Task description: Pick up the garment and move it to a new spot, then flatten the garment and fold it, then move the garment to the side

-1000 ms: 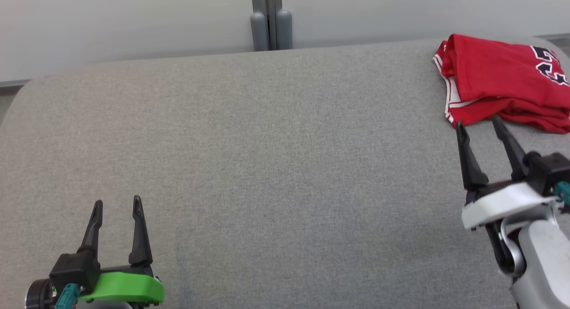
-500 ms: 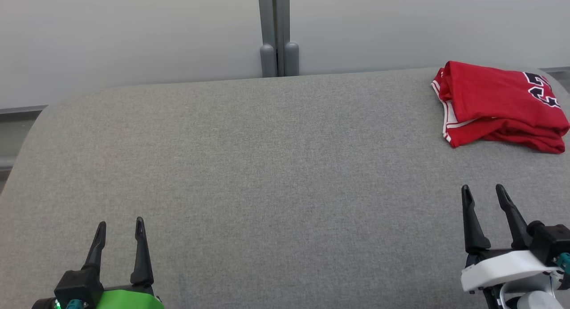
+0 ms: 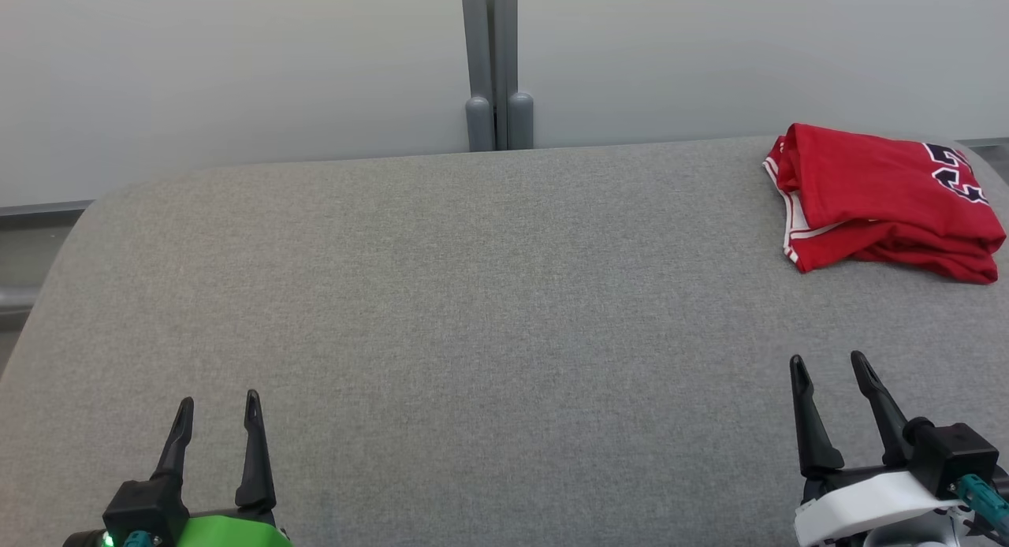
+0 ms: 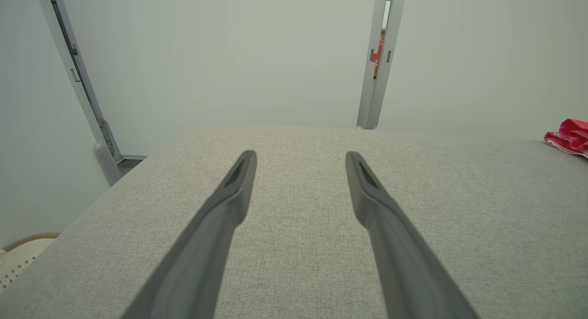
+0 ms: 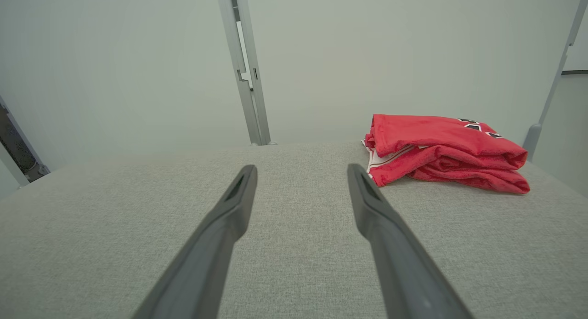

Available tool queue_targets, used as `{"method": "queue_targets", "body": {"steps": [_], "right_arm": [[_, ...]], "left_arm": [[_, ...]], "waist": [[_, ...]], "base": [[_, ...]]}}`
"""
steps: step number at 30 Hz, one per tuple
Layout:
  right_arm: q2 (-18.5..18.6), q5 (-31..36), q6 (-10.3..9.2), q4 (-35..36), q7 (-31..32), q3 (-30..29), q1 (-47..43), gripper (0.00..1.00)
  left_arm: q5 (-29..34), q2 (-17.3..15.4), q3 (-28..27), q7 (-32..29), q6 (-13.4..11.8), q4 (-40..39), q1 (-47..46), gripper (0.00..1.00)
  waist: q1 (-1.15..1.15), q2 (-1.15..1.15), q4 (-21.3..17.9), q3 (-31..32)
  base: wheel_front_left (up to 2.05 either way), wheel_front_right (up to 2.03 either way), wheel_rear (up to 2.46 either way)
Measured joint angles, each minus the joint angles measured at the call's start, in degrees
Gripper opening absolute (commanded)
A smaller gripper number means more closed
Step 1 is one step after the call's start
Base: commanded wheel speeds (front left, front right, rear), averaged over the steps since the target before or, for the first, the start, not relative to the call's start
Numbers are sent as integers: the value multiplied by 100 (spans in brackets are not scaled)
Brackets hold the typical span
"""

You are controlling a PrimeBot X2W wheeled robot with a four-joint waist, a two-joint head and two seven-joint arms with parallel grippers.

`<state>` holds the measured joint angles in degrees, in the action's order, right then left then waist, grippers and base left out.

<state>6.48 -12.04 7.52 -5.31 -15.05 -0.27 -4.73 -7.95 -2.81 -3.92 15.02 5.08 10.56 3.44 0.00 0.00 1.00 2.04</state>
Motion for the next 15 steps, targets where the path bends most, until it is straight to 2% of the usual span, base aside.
{"method": "queue_targets", "body": {"steps": [15], "right_arm": [[-16,88,-1,-49,0,92,-29,100]], "left_arm": [[-29,0,8,0,27,100,0,100]], "waist": [[0,0,33,5]], "base": [[0,0,0]]}}
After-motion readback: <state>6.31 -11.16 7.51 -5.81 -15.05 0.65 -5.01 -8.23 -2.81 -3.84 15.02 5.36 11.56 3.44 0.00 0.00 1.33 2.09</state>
